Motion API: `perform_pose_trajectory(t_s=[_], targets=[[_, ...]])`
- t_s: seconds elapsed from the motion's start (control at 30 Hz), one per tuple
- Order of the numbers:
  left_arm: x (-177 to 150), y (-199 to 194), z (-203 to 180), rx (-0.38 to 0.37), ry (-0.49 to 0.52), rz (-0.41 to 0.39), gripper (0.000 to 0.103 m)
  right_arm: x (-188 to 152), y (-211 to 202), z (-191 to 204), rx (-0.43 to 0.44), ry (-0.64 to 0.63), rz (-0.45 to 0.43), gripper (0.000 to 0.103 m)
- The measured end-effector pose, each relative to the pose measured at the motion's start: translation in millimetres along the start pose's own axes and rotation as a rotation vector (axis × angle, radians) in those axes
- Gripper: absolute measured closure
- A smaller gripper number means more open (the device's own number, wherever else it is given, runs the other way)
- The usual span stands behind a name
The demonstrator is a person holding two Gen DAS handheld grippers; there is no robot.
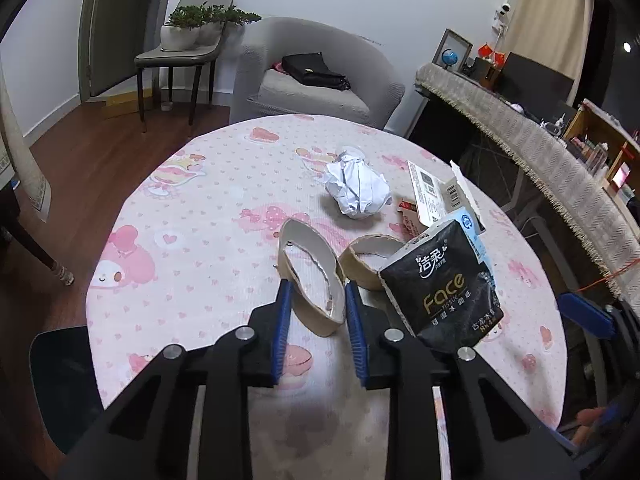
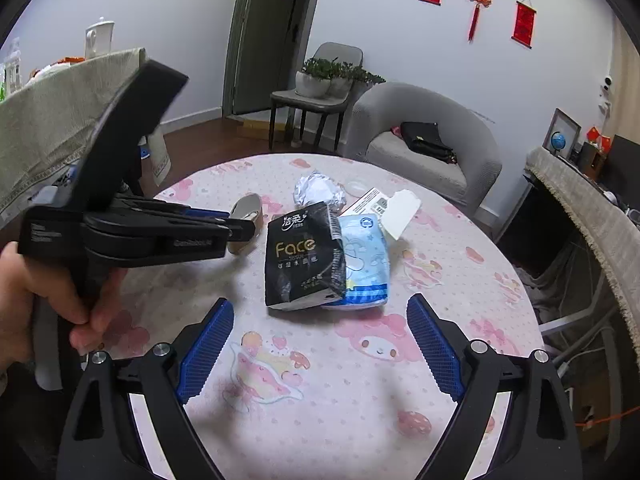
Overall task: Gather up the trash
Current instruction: 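Grasp the brown tape roll with the left gripper while the right gripper grasps the black Face pack, then carry the tape roll over the teal bin and open the left gripper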
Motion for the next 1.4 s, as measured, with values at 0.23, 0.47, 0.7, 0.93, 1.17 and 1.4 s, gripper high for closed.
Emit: perform_pose_trajectory(t_s=[0.23,0.47,0.7,0.93,1.17,1.4], targets=[[3.5,-19.6,13.3,-0.013,-0.009,-0.040,0.075,10.3,10.9,3.8,0.000,0.016,0.003,0.014],[3.5,-35.0,25.8,-0.013,-0.010,-0.053,0.075,12.9,33.9,13.6,-0.017,-0.012,0.049,0.014],[6.6,-50.1,48.8,0.000,-0.034,-0.071,0.075,13.8,55.5,20.0,-0.074,-0.033,0.097,0.014],[8.6,-68.1,71.6,0.011,-0.046,-0.090,0.075,14.4,67.7,13.6,-0.117,0.005,0.143,0.014],[10.1,-84.6,97.7,0.036,-0.052,-0.106,0.075,11.8,72.5,3.8,-0.093,0.126,0.176,0.048],[8.5,-101.1,131.3,0.071,-0.077,-0.116,0.075,40.0,62.8,33.4,-0.031,0.127,0.104,0.048]])
Point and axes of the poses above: each gripper's, at about its wrist camera, not at the fingertips, and y roughly the way its jaws point, z to its left, x to its top, the point moved 10 cm from there along y, roughly the way its jaws point, and after that the axes turned 6 degrees about -y, right-handed, at the moved point
